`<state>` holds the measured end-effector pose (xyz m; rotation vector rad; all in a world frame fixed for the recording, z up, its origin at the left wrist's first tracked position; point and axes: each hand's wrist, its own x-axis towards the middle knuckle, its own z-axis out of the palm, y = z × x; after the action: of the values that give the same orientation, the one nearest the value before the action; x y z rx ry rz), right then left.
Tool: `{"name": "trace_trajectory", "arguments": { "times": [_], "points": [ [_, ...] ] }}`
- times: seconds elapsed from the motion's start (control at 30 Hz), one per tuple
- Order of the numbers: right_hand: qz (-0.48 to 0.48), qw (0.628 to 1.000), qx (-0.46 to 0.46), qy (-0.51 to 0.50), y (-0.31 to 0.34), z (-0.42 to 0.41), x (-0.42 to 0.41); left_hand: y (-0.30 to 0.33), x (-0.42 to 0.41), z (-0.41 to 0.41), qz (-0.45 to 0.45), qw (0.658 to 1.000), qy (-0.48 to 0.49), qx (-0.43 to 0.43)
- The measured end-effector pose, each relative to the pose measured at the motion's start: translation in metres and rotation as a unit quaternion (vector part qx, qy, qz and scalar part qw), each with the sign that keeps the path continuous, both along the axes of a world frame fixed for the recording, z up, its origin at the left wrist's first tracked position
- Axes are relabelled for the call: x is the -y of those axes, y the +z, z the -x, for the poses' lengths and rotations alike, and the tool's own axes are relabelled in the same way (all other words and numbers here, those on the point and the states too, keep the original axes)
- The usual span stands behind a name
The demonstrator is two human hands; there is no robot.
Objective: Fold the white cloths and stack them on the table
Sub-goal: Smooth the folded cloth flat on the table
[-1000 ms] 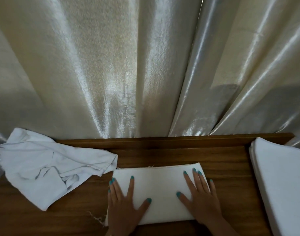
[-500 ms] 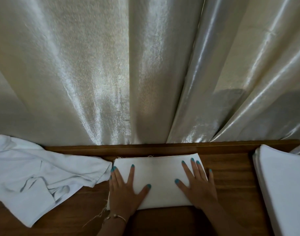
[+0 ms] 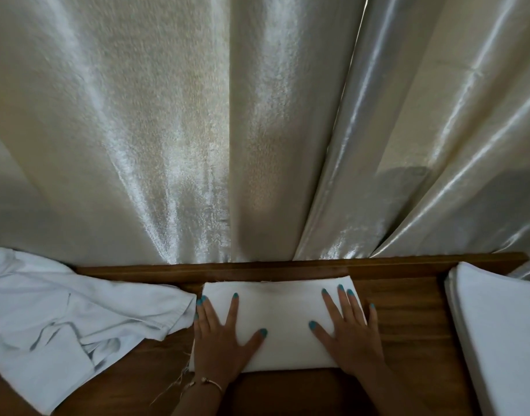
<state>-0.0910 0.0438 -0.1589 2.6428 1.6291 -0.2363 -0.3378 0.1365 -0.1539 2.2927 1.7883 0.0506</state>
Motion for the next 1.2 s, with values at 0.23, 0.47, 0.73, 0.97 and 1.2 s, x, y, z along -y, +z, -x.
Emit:
{"name": "trace_trajectory", "arguments": {
  "times": [0.23,0.47,0.73,0.97,1.2],
  "points": [
    [0.026,1.0,-0.001,0.002,0.007,0.0,0.006,0.011,0.005,0.002,0.031,0.999,-0.018,-0.008],
    [0.048,0.999,0.01,0.001,0.011,-0.004,0.005,0.001,0.009,-0.001,0.01,1.0,-0.005,0.017],
    [0.055,0.998,0.007,0.002,0.016,-0.003,0.008,-0.005,0.012,-0.002,-0.015,1.0,0.0,0.024],
    [0.063,0.998,0.009,0.008,0.023,0.0,0.009,-0.006,0.009,-0.003,-0.011,1.0,-0.007,0.017],
    [0.095,0.995,0.015,0.012,0.05,0.01,0.011,0.023,0.008,0.021,0.011,0.999,-0.022,-0.023]
  ]
}}
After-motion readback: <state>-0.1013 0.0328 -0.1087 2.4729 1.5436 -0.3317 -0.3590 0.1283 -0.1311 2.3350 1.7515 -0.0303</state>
